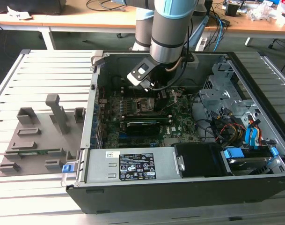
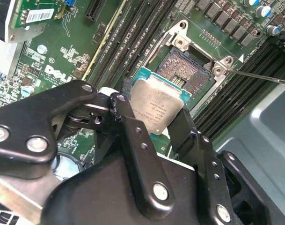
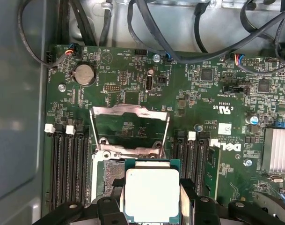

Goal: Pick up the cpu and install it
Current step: 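Place the cpu into insertion slot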

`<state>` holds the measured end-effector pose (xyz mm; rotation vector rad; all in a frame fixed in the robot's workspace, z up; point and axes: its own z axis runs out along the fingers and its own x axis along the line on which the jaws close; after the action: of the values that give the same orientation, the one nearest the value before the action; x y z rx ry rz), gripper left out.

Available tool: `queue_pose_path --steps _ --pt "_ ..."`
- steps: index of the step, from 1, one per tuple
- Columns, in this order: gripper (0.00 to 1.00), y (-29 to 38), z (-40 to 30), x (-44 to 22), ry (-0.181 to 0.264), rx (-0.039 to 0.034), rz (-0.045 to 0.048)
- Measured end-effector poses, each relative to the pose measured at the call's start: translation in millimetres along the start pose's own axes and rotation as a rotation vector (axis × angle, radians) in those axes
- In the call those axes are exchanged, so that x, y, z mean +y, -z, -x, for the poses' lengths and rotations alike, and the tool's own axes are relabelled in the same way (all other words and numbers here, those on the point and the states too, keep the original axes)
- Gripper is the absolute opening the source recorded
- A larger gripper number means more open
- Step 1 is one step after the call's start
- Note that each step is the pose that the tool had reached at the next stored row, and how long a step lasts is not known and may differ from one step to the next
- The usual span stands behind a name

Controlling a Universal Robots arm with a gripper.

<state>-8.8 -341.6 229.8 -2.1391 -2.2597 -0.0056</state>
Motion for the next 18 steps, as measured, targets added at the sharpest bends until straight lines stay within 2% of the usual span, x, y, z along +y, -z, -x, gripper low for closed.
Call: queue_pose_path --steps 3,5,6,7,8,10,18 --pt "0.55 -1.3 -2.1 0.1 0.000 -0.0007 0.0000" --pt "0.55 -1.4 -9.5 0.5 0.000 -0.0096 -0.0006" --pt "0.55 -1.5 -12.4 0.7 0.000 -0.0209 -0.0012" --pt "0.55 -1.6 -15.1 0.8 -0.001 -0.0399 -0.0022" --pt "0.55 -1.7 -16.3 0.9 -0.001 -0.0488 -0.0027" --pt "0.55 -2.4 -16.9 1.0 -0.001 -0.0506 -0.0029" --pt "0.55 -6.1 -17.1 1.1 -0.001 -0.0506 -0.0027"
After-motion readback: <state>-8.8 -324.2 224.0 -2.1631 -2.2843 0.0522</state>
